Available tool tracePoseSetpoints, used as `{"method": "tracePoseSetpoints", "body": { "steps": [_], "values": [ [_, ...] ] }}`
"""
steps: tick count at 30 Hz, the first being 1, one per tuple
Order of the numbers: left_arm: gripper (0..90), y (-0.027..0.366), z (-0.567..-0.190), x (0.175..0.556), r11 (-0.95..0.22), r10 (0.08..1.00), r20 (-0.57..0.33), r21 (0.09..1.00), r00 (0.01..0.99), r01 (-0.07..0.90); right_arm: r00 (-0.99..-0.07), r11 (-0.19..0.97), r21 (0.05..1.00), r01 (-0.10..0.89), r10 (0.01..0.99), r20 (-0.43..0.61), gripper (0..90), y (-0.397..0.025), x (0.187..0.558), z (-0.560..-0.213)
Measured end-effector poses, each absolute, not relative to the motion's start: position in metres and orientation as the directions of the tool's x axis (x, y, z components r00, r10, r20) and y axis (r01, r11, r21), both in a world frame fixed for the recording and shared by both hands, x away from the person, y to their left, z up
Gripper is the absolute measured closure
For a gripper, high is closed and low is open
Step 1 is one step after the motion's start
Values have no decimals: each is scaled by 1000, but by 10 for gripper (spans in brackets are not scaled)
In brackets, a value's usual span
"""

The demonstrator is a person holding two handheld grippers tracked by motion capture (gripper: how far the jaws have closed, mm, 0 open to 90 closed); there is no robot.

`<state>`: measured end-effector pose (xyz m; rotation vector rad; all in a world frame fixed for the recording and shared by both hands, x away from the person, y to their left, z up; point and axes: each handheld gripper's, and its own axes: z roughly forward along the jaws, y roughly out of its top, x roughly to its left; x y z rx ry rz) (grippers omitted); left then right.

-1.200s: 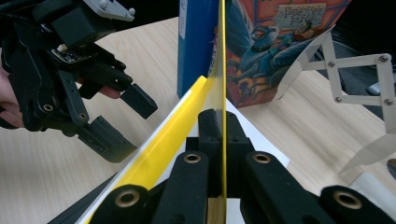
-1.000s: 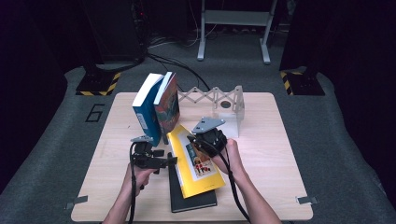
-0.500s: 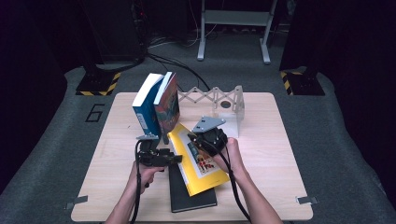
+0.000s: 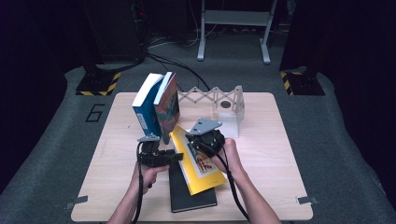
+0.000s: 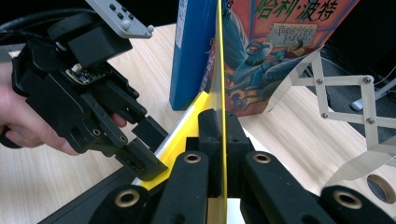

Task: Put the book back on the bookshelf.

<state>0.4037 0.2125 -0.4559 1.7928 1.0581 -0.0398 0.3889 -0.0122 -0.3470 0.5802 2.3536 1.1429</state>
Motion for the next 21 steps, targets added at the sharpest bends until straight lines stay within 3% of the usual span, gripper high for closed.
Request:
{"method": "tracePoseSetpoints", "body": {
  "steps": [14,21],
  "values": [
    [615,214,-452,401,-88,648,-436,771,624,630,-778,488,837,249,616,-127,886,-31,392,-352],
    [622,212,-449,398,-93,643,-412,795,646,599,-744,459,823,333,665,-70,797,-46,402,-361]
  ]
}}
